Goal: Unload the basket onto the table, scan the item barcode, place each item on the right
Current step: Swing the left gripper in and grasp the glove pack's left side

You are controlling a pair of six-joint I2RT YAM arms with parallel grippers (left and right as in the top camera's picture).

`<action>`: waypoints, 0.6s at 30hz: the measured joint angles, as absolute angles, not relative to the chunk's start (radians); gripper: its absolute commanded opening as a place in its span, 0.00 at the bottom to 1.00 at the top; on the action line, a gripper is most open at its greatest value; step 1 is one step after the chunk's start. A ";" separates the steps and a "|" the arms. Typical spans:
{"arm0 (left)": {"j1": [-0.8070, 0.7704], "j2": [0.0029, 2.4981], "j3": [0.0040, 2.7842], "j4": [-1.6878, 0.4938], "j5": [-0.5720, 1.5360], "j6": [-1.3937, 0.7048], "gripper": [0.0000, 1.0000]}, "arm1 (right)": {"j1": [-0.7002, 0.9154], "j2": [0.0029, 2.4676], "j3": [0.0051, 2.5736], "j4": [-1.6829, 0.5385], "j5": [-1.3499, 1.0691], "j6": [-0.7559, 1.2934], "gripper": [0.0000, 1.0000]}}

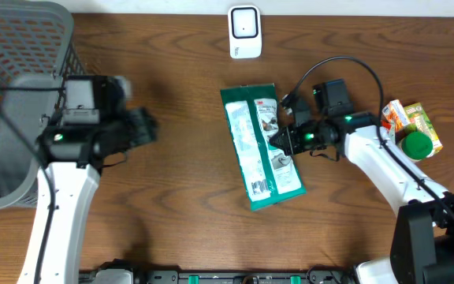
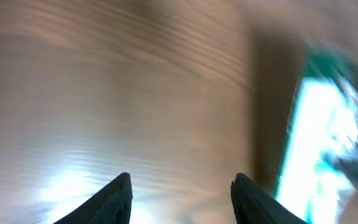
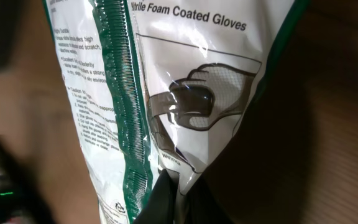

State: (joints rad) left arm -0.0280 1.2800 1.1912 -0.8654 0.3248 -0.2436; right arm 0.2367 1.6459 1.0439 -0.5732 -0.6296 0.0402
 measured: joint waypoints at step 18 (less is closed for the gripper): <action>-0.274 1.550 1.187 -0.641 0.834 -0.025 0.64 | 0.163 1.646 1.044 -0.508 -1.139 0.121 0.01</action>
State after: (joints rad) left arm -0.2745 1.5497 1.1870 -0.6411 0.8337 -0.0250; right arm 0.1631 1.6459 1.0439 -0.5079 -1.1393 0.1207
